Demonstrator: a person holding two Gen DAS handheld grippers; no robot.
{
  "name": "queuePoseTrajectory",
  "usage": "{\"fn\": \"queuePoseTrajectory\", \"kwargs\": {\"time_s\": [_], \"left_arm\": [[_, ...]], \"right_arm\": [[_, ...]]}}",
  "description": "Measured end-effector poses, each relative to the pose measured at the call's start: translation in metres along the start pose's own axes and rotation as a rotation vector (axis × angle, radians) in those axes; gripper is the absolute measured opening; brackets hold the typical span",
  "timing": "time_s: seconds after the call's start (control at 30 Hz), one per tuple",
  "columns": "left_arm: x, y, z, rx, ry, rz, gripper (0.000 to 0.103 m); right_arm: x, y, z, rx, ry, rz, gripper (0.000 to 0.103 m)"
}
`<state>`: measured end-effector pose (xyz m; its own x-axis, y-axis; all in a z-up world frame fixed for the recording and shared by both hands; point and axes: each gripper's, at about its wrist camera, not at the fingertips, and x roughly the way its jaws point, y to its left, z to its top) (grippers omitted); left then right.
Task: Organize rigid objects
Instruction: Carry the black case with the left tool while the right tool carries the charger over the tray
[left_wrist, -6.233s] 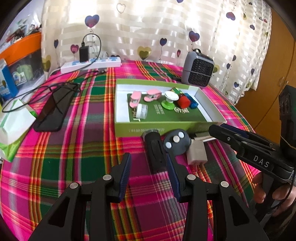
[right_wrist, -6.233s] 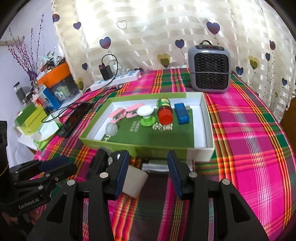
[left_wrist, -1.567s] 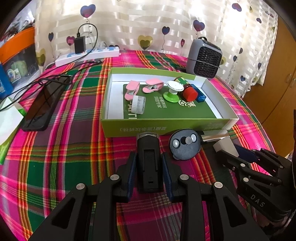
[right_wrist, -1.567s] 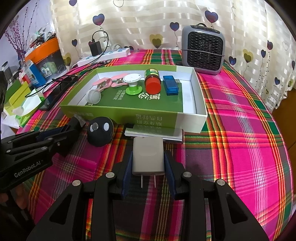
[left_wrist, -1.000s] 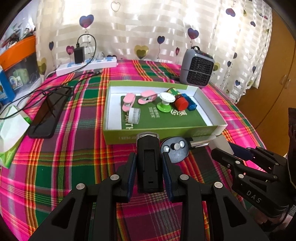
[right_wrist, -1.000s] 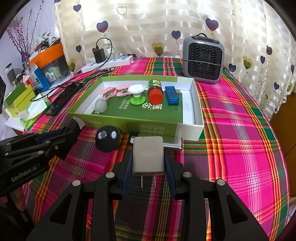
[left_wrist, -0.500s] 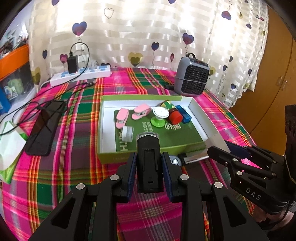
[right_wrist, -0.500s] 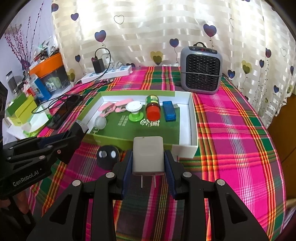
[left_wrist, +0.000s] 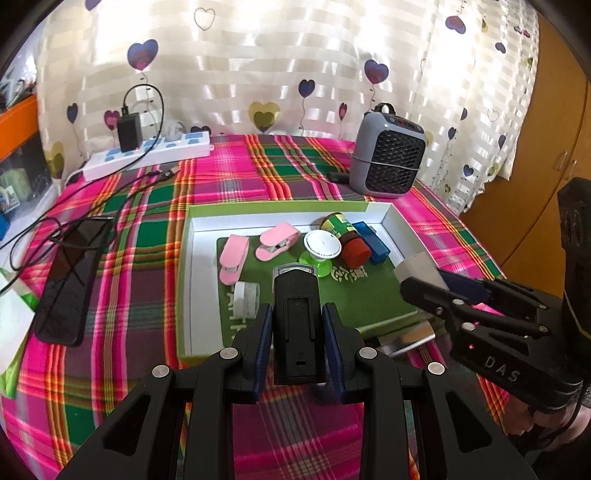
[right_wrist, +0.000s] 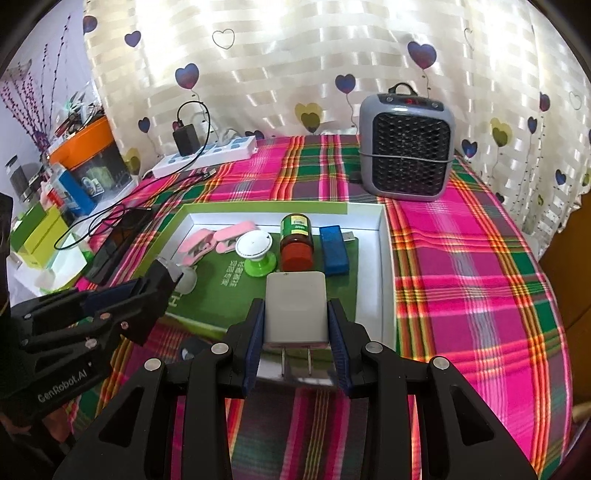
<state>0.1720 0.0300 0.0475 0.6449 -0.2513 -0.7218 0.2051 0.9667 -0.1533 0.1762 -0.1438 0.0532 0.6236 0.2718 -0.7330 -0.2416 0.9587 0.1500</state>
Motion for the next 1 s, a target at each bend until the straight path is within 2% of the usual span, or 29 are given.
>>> {"fn": "queuePoseTrajectory", "kwargs": {"time_s": [0.33,1.0], "left_arm": [[0.023,0.002,0.014,0.003,0.020,0.000,0.026],[0.057,0.011,0.014,-0.015,0.087,0.017,0.026]], "right_arm": [[0.028,0.000,0.011,-0.003,0.045,0.022,0.035],[0.063,-0.004,0.015,-0.014,0.125,0.040,0.035]]}}
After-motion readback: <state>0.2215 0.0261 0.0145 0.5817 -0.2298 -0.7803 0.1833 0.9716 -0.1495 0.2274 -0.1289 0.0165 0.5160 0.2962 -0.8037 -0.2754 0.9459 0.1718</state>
